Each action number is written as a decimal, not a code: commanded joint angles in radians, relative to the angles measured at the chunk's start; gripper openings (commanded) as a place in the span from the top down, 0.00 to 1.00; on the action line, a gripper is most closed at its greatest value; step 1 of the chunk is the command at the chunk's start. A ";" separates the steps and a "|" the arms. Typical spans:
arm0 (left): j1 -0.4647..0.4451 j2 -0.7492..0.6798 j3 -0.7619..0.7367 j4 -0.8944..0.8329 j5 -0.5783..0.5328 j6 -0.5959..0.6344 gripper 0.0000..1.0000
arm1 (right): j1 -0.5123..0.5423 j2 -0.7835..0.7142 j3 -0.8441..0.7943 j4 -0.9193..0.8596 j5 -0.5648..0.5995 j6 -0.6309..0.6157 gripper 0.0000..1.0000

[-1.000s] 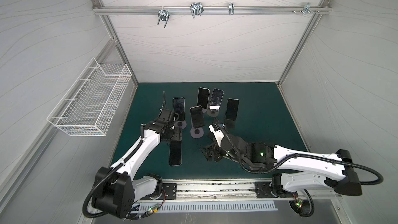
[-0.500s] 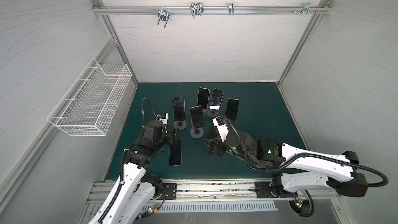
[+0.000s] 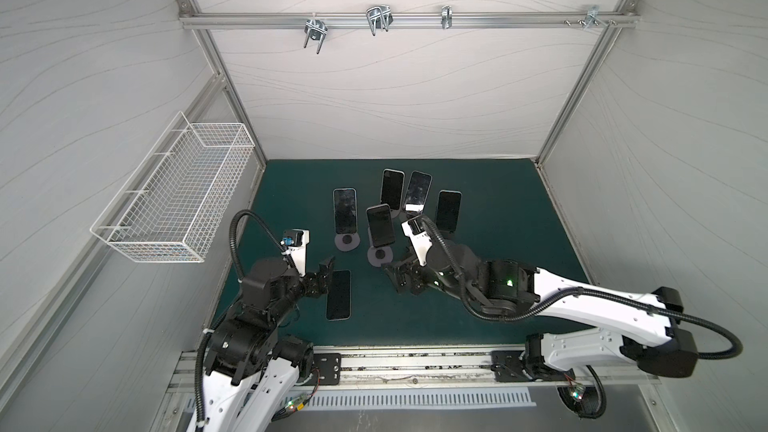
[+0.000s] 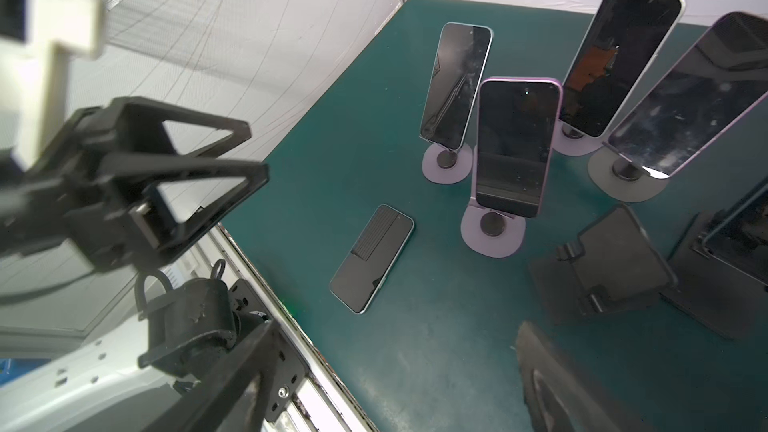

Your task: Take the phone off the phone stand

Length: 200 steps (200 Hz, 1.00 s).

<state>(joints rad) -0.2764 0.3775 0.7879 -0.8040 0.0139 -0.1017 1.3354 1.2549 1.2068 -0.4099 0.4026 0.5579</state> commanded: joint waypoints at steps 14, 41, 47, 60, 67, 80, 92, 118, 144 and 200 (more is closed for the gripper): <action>-0.004 -0.065 0.024 -0.045 -0.022 0.016 0.19 | -0.005 0.045 0.034 0.005 -0.028 0.041 0.09; -0.004 -0.068 0.027 -0.053 -0.042 0.002 0.20 | -0.008 0.067 0.061 0.009 -0.020 0.030 0.10; -0.004 -0.065 0.028 -0.055 -0.049 -0.002 0.20 | -0.008 0.070 0.066 0.007 -0.014 0.026 0.10; -0.004 -0.054 0.028 -0.053 -0.061 -0.006 0.20 | -0.011 0.073 0.071 0.002 -0.003 0.018 0.09; -0.004 -0.046 0.030 -0.054 -0.065 -0.008 0.20 | -0.013 0.071 0.073 -0.004 0.006 0.014 0.09; -0.004 -0.034 0.033 -0.052 -0.064 -0.006 0.20 | -0.019 0.066 0.069 -0.011 0.025 0.011 0.09; -0.007 -0.028 0.031 -0.052 -0.059 -0.004 0.20 | -0.025 0.060 0.061 -0.011 0.045 0.007 0.09; -0.021 -0.017 0.032 -0.051 -0.054 -0.003 0.20 | -0.040 0.050 0.047 -0.007 0.077 -0.008 0.09; -0.027 -0.002 0.033 -0.049 -0.051 -0.001 0.19 | -0.049 0.049 0.045 -0.001 0.090 -0.031 0.09; -0.033 0.010 0.035 -0.047 -0.036 0.005 0.19 | -0.058 0.039 0.048 -0.004 0.099 -0.085 0.08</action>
<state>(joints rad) -0.3038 0.4000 0.7887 -0.8669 -0.0288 -0.1062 1.2816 1.3231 1.2572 -0.4091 0.4755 0.5068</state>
